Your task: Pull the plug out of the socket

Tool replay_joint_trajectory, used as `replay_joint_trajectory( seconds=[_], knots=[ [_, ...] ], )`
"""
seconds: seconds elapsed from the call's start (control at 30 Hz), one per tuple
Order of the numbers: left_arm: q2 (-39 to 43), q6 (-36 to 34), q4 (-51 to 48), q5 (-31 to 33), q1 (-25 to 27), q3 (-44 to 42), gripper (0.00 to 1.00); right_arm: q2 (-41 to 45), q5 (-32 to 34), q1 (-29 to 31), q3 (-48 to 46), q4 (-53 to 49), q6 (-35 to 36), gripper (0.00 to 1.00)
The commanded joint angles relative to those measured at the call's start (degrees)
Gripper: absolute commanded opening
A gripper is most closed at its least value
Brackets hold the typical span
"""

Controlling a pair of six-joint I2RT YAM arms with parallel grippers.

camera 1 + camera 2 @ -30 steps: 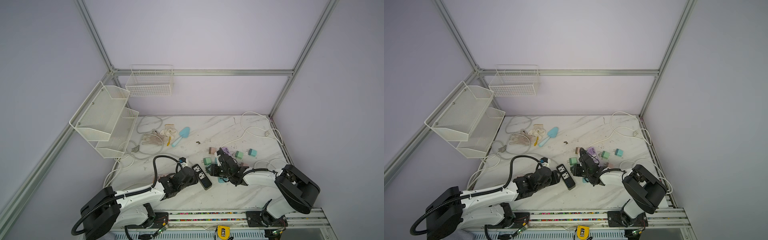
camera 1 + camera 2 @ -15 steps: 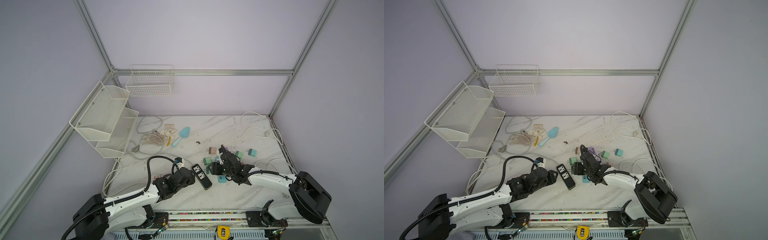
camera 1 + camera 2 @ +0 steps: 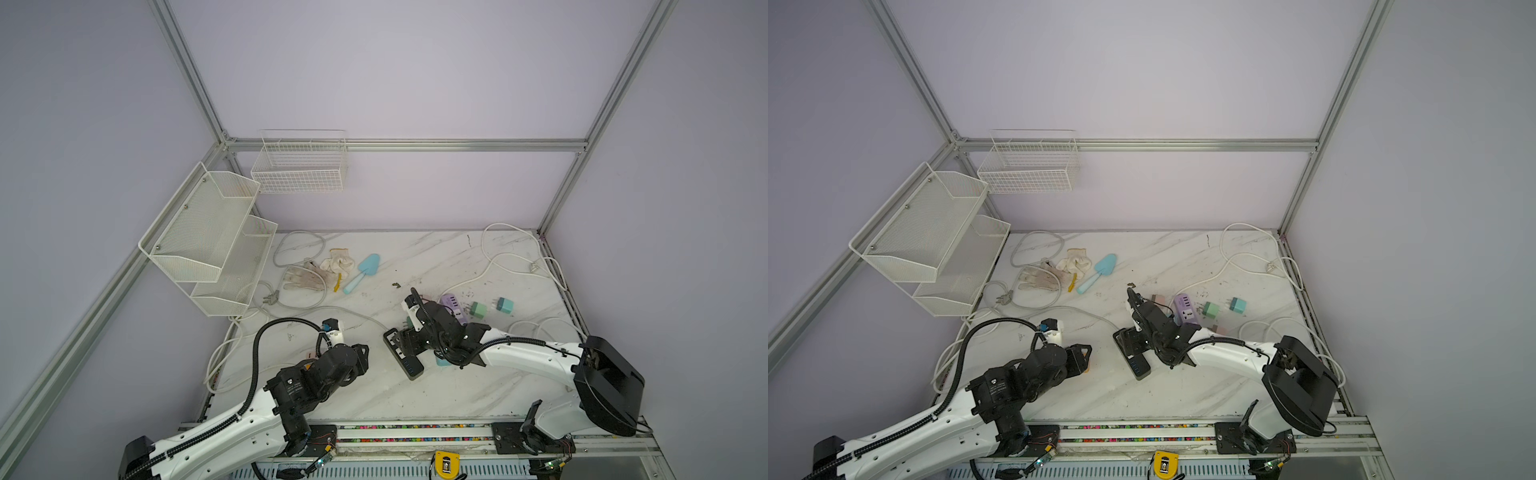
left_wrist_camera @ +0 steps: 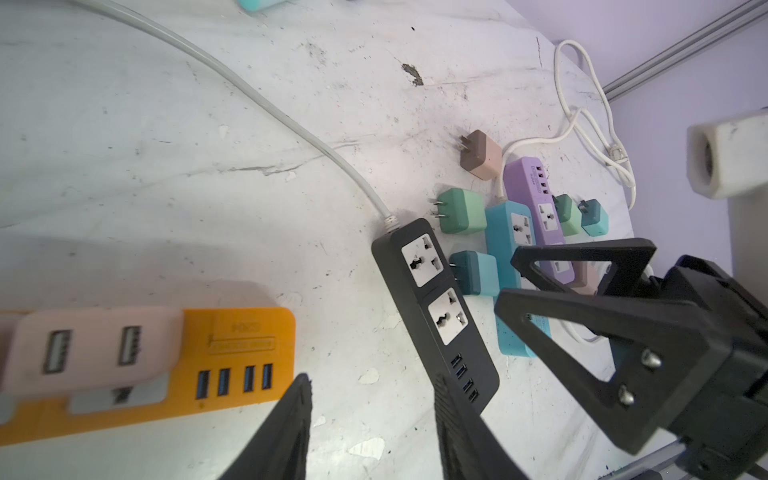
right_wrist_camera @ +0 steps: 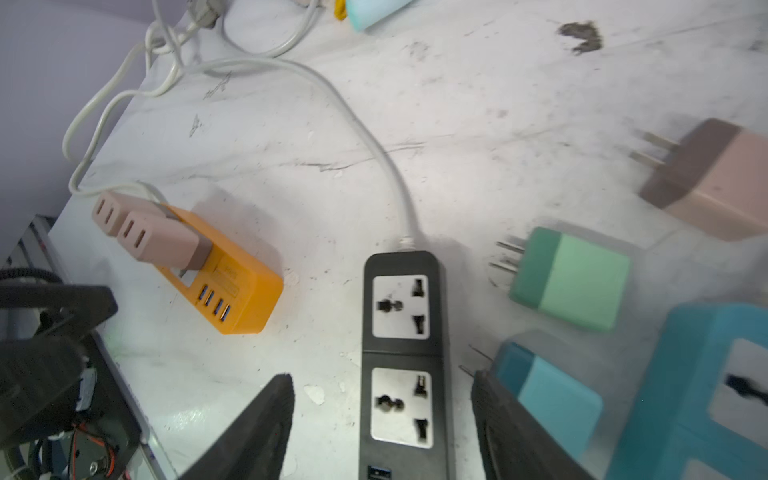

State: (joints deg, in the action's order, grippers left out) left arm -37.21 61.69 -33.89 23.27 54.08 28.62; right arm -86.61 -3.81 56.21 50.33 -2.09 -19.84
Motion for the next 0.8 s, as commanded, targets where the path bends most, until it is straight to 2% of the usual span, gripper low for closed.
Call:
replay_joint_trajectory(
  seconds=[0.0,0.23,0.5,0.77],
  knots=[
    [3.2,-0.8,-8.9,3.7,0.0,4.5,0.49,-3.6,0.8,3.1,2.4,-0.1,5.3,0.72],
    [4.6,2.4,-19.0,5.8,-0.1,7.0,0.52,-9.3,-1.7,8.2,4.9,6.0,9.9,0.75],
    [4.9,5.3,-23.2,7.1,-0.1,7.6,0.54,-17.9,-0.8,11.2,9.7,11.3,12.9,0.79],
    [5.9,7.2,-25.9,8.2,-0.1,7.8,0.54,-22.5,-1.9,12.1,11.4,15.6,15.8,0.81]
  ],
)
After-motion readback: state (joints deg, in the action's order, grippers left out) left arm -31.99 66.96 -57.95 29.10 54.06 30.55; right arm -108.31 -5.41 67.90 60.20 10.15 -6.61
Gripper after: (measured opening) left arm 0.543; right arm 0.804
